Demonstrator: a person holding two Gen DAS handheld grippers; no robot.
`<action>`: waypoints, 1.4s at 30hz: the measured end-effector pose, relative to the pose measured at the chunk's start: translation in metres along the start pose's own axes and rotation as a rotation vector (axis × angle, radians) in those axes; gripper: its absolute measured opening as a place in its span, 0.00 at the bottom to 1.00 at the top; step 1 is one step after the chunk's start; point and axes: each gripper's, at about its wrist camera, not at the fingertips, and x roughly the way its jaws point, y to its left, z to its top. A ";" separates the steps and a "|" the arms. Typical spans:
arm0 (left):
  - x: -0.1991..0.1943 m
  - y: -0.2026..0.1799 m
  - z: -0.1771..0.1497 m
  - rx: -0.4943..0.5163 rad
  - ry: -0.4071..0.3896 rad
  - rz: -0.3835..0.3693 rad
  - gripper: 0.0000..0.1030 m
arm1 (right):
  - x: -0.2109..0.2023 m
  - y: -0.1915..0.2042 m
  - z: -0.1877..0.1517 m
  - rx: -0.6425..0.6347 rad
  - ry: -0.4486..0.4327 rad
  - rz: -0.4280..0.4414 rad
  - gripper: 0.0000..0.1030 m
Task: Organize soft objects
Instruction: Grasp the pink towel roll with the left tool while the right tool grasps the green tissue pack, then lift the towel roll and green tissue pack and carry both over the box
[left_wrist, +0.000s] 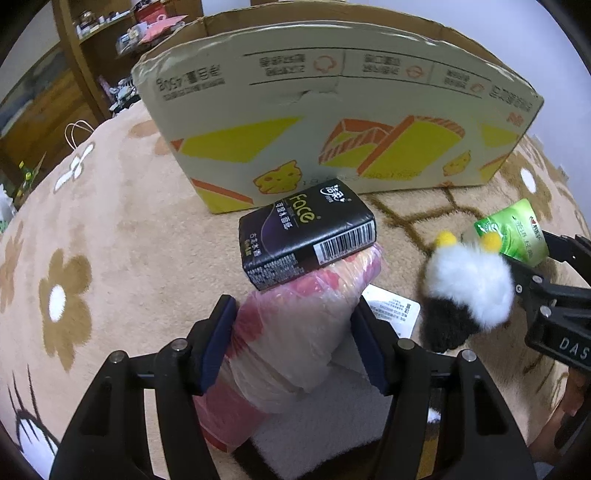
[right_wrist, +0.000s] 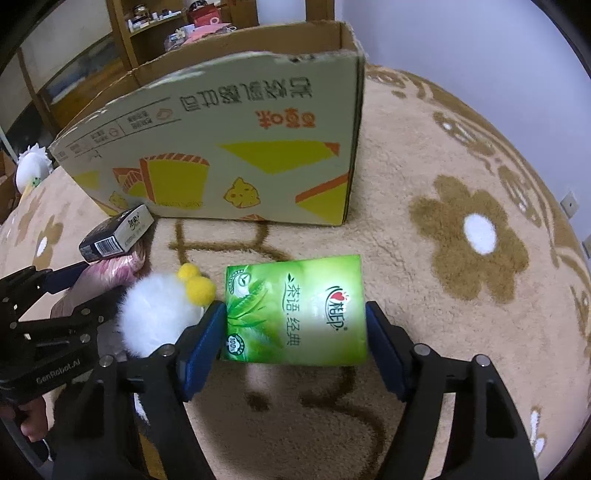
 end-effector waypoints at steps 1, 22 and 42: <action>0.001 0.001 0.000 -0.007 -0.003 -0.003 0.60 | -0.002 0.002 -0.001 -0.014 -0.009 -0.009 0.75; -0.030 0.026 0.004 -0.112 -0.018 -0.213 0.22 | -0.035 -0.003 0.009 0.067 -0.097 0.030 0.74; -0.122 0.008 0.017 -0.053 -0.256 -0.075 0.16 | -0.112 0.003 0.031 0.100 -0.340 0.072 0.74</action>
